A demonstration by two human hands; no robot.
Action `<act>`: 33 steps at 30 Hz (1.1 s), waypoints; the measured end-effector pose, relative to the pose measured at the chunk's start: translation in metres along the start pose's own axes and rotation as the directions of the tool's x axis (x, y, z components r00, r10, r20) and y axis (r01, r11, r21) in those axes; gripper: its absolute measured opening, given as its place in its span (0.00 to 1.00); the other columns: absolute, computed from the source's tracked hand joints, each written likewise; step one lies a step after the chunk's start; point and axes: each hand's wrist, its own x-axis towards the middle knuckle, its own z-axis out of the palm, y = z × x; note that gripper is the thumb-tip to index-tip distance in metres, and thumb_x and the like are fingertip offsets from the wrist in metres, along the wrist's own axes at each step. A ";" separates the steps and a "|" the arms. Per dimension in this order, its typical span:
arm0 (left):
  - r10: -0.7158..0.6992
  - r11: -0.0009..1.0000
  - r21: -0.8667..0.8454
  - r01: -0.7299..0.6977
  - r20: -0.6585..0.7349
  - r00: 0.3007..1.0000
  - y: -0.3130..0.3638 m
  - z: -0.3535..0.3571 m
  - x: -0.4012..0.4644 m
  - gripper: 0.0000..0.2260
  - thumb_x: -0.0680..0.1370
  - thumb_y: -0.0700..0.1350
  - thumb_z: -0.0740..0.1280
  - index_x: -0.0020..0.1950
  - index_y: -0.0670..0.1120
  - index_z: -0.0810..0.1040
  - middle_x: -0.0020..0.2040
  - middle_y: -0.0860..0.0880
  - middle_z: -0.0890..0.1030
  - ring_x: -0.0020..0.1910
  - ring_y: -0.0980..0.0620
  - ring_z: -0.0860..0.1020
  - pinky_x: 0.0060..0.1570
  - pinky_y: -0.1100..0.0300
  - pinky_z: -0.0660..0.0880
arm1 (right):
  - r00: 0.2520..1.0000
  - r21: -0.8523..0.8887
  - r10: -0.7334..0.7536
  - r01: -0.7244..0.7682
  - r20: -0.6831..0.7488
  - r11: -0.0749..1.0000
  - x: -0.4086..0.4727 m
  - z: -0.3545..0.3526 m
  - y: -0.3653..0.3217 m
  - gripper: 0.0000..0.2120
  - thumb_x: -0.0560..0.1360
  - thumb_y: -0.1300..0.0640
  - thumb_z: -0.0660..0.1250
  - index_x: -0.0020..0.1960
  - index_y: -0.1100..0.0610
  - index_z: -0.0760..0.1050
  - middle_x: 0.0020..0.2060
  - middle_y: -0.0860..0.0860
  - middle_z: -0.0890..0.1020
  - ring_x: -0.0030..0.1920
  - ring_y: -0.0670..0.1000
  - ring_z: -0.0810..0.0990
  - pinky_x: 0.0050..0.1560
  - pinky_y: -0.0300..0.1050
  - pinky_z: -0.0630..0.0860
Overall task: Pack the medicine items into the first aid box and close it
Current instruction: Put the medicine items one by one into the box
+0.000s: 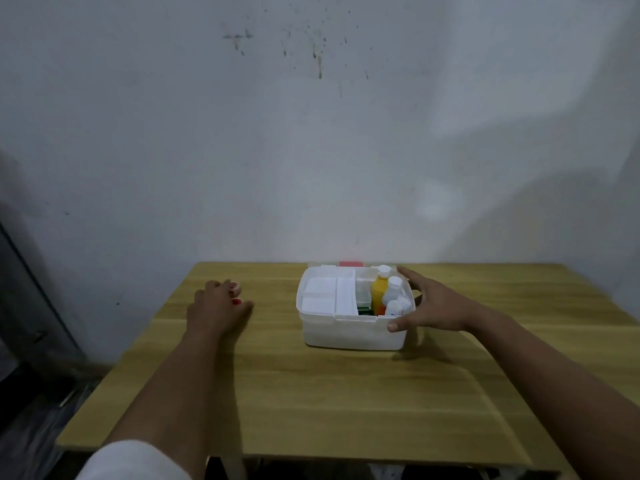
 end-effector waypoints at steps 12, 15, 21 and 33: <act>0.004 0.999 0.054 0.005 -0.162 0.987 0.006 0.021 0.016 0.12 0.80 0.51 0.65 0.56 0.46 0.83 0.45 0.45 0.83 0.46 0.42 0.81 0.37 0.55 0.72 | 1.000 -0.004 0.012 -0.012 -0.008 1.000 0.003 -0.002 0.001 0.66 0.54 0.36 0.85 0.82 0.42 0.51 0.71 0.40 0.71 0.67 0.47 0.73 0.68 0.48 0.74; 0.063 0.996 0.073 -0.052 -0.161 0.985 0.007 0.019 0.012 0.14 0.82 0.48 0.62 0.65 0.48 0.79 0.57 0.45 0.80 0.54 0.42 0.80 0.41 0.54 0.71 | 1.000 -0.005 0.006 -0.006 -0.010 1.000 0.001 -0.003 0.001 0.67 0.53 0.34 0.85 0.82 0.42 0.51 0.73 0.41 0.71 0.66 0.46 0.74 0.68 0.48 0.75; 0.028 1.000 0.004 -0.027 -0.094 0.995 0.006 0.018 0.024 0.25 0.78 0.59 0.69 0.72 0.49 0.75 0.66 0.43 0.76 0.61 0.40 0.78 0.49 0.48 0.77 | 1.000 -0.005 -0.008 0.008 0.015 1.000 -0.002 -0.004 0.002 0.67 0.53 0.33 0.85 0.82 0.41 0.51 0.71 0.41 0.73 0.58 0.43 0.82 0.66 0.50 0.78; 0.165 0.984 0.087 -0.153 -0.161 0.973 0.016 0.029 0.038 0.10 0.79 0.58 0.66 0.46 0.54 0.83 0.44 0.52 0.80 0.45 0.47 0.80 0.40 0.55 0.76 | 1.000 -0.037 0.007 -0.006 0.029 0.999 0.003 -0.008 0.003 0.65 0.55 0.34 0.84 0.82 0.42 0.51 0.74 0.43 0.72 0.60 0.46 0.79 0.63 0.46 0.78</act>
